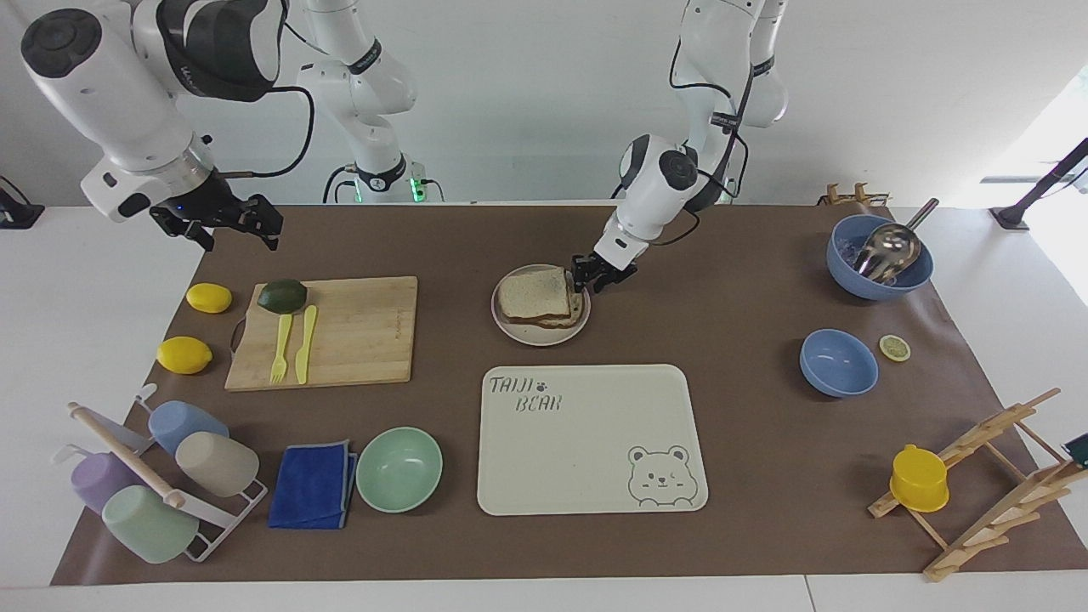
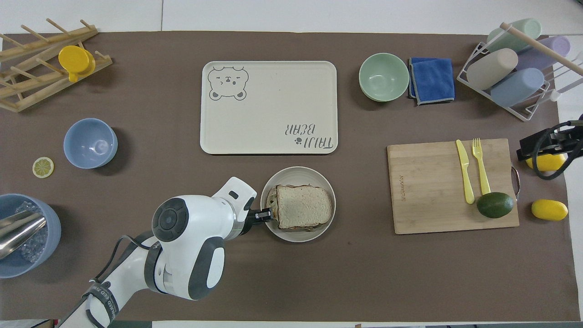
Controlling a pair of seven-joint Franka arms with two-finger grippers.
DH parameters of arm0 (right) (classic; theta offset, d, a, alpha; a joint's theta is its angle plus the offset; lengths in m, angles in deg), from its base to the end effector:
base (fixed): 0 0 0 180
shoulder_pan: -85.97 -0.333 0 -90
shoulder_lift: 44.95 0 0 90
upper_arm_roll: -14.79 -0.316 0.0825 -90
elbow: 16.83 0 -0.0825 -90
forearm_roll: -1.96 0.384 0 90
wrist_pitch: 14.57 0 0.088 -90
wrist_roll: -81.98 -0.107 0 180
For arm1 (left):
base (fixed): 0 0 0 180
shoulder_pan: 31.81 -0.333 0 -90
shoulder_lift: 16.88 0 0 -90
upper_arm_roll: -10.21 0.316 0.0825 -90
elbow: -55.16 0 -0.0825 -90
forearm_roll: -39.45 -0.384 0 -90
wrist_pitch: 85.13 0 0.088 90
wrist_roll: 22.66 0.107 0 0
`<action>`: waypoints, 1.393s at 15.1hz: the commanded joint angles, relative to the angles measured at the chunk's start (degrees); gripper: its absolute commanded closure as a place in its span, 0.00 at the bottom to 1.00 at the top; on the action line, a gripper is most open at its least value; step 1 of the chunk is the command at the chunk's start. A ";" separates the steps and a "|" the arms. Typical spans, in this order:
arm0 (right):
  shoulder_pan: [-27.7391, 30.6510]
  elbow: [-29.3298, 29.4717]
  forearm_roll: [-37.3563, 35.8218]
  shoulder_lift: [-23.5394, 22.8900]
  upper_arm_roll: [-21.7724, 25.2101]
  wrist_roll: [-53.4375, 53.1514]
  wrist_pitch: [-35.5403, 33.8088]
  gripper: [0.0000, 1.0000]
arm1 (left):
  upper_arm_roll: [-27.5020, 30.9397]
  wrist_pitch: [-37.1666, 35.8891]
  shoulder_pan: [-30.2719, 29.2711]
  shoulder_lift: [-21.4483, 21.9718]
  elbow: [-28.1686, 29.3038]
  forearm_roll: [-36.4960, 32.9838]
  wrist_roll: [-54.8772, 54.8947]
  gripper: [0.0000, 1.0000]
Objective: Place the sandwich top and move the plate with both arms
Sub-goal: 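Grasp the white plate rim with the left gripper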
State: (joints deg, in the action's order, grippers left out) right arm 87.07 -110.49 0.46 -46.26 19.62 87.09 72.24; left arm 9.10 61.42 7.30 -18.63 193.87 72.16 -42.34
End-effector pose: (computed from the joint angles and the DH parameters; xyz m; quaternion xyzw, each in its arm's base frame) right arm 0.5481 -0.0594 0.5776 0.9973 -0.0070 -0.0721 0.0071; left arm 0.3847 -0.3152 0.3042 0.9831 0.0519 -0.0396 0.1708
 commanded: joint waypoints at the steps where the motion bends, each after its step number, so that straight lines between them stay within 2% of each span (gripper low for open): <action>1: 0.04 -0.47 0.18 0.78 -0.16 -1.15 0.73 0.00 | 0.84 1.19 1.40 -0.53 -0.02 1.13 -0.10 0.80; 4: 0.04 -0.47 0.18 0.87 -0.51 -1.24 0.55 0.00 | 0.84 1.28 1.75 -0.79 -0.02 1.13 0.08 0.97; 5: 0.04 -0.55 0.18 0.87 -0.52 -1.15 0.55 0.00 | 0.84 1.46 2.19 -0.79 -0.02 1.13 0.08 1.00; 11: 0.04 -0.56 0.18 0.87 -0.52 -1.24 0.55 0.00 | 0.93 0.93 1.84 -0.88 -0.36 1.13 0.52 1.00; 13: 0.04 -0.56 0.18 0.87 -0.52 -1.24 0.55 0.00 | 1.02 -2.12 0.97 -0.10 -1.33 1.13 0.60 1.00; 16: 0.04 -0.82 0.18 0.96 -0.52 -1.15 0.29 0.00 | 1.55 -13.36 -3.41 1.05 -8.17 1.05 1.31 1.00; 18: 0.13 -0.82 0.18 0.96 -0.52 -1.15 0.20 0.00 | 1.55 -18.29 -6.93 1.14 -13.00 0.43 1.66 1.00; 21: 0.13 -0.82 0.18 0.96 -0.52 -1.15 0.20 0.00 | 1.55 -26.29 -13.26 -2.80 -23.62 -2.02 2.36 1.00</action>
State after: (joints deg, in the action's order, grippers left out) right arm 87.06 -110.46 0.47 -46.16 19.31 86.95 72.24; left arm 10.72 41.06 -2.20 -18.44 177.92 71.62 -41.16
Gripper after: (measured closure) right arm 0.000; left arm 0.956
